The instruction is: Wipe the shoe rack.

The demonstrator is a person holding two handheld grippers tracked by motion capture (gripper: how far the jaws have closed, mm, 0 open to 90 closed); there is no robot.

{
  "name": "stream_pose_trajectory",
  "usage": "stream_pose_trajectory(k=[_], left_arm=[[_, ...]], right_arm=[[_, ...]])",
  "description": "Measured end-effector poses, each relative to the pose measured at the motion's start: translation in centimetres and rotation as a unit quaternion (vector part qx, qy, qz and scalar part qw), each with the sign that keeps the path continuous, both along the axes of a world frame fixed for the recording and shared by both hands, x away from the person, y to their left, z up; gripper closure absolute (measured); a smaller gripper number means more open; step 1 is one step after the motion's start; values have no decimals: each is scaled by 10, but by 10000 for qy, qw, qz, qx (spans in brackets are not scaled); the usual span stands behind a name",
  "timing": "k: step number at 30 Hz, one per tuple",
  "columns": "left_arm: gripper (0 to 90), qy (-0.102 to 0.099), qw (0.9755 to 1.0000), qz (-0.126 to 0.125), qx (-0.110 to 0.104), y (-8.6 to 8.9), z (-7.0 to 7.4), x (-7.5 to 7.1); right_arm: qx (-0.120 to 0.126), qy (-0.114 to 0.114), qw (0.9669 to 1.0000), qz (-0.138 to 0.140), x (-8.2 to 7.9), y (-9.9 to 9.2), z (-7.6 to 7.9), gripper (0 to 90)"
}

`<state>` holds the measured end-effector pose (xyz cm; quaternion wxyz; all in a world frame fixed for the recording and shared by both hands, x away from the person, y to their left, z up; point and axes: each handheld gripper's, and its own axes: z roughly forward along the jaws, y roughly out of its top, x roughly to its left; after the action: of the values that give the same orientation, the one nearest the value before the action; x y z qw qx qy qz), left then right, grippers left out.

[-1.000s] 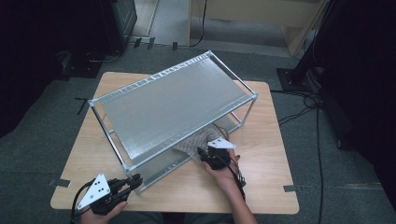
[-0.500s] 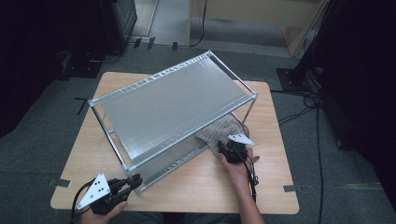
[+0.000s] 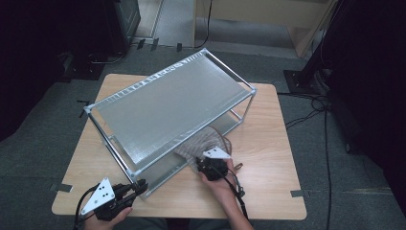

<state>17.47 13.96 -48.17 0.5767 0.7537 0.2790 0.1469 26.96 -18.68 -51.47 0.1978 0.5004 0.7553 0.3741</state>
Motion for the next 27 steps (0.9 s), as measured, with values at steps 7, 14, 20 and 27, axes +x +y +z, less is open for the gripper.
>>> stream_pose_trajectory(k=[7, 14, 20, 27], left_arm=[[796, 15, 10000, -2, -11, -1, 0, 0], [795, 47, 10000, -18, -37, -1, 0, 0], [794, 47, 10000, -25, -43, -1, 0, 1], [794, 41, 10000, -50, -59, -2, -1, 1]], right_arm=[[37, 17, 9942, 1076, -26, 46, 0, 652], [334, 76, 9745, 2217, -45, 73, -2, 652], [163, -15, 9667, 2555, -47, 76, -2, 653], [-20, -113, 9849, 1728, -20, 44, -2, 654]])
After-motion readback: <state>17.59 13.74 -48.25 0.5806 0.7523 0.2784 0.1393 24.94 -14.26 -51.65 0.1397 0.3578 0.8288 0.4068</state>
